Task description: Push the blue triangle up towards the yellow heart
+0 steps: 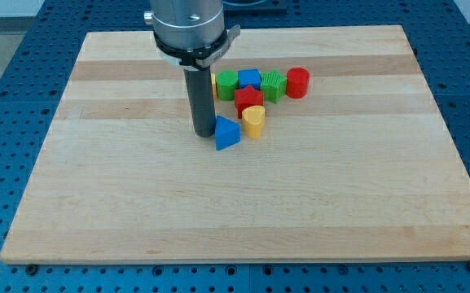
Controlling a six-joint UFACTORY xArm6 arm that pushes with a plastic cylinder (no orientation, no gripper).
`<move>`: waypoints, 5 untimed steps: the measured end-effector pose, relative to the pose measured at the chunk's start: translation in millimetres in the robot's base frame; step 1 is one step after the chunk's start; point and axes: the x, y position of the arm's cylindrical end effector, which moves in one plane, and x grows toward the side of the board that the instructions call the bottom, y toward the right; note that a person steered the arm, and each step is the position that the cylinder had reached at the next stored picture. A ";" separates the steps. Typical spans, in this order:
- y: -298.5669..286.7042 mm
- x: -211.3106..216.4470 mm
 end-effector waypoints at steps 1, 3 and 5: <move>5.0 11.1; 17.3 35.9; 35.8 52.3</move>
